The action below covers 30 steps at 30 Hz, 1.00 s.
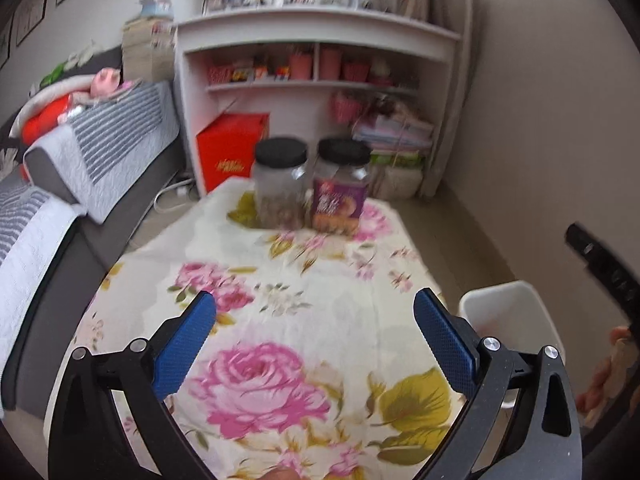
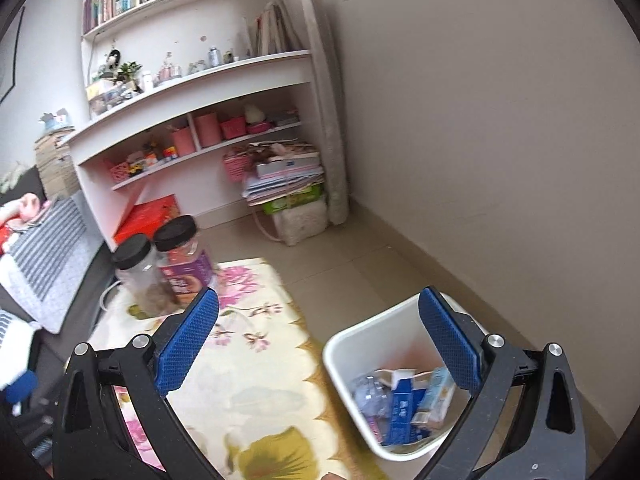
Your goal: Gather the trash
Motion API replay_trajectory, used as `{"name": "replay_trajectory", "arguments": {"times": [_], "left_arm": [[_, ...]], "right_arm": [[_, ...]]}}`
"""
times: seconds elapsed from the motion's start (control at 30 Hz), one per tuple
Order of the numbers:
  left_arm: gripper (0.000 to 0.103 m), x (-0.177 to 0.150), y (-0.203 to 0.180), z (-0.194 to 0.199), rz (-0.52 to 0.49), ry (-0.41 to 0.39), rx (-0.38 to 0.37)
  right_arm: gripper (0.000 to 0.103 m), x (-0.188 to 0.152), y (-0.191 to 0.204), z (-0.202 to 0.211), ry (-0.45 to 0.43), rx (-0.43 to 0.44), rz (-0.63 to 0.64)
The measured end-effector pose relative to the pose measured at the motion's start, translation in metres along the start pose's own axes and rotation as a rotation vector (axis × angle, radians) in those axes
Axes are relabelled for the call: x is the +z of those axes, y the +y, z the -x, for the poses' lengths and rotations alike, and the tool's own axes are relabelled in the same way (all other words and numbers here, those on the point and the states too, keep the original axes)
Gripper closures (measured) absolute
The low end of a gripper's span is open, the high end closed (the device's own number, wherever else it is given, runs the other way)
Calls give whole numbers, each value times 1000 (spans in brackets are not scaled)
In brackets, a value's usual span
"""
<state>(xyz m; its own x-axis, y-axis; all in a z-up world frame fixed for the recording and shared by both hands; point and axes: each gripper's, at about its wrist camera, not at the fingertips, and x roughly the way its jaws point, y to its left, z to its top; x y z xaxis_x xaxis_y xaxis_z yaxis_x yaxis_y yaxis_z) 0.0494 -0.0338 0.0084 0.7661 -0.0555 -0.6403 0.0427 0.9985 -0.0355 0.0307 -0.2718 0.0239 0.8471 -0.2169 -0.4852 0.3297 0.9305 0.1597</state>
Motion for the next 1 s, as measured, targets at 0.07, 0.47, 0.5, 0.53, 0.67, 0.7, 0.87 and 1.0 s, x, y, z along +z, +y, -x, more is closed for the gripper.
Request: {"name": "replay_trajectory", "arguments": {"times": [0.07, 0.47, 0.5, 0.53, 0.67, 0.7, 0.87, 1.0], "left_arm": [[7, -1, 6, 3, 1, -8, 25], [7, 3, 38, 63, 40, -198, 98], [7, 3, 42, 56, 51, -164, 87], [7, 1, 47, 48, 71, -130, 86], [7, -2, 52, 51, 63, -190, 143], [7, -1, 51, 53, 39, -213, 146], [7, -5, 47, 29, -20, -54, 53], [7, -7, 51, 26, 11, -59, 75]], "right_arm": [[7, 0, 9, 4, 0, 16, 1], [7, -2, 65, 69, -354, -4, 106], [7, -4, 70, 73, -379, -15, 129], [7, -6, 77, 72, -379, -12, 155], [7, -8, 85, 55, -249, 57, 164], [7, -8, 86, 52, -228, 64, 155], [7, -14, 92, 41, -179, 44, 157], [7, -21, 90, 34, -114, 38, 163]]}}
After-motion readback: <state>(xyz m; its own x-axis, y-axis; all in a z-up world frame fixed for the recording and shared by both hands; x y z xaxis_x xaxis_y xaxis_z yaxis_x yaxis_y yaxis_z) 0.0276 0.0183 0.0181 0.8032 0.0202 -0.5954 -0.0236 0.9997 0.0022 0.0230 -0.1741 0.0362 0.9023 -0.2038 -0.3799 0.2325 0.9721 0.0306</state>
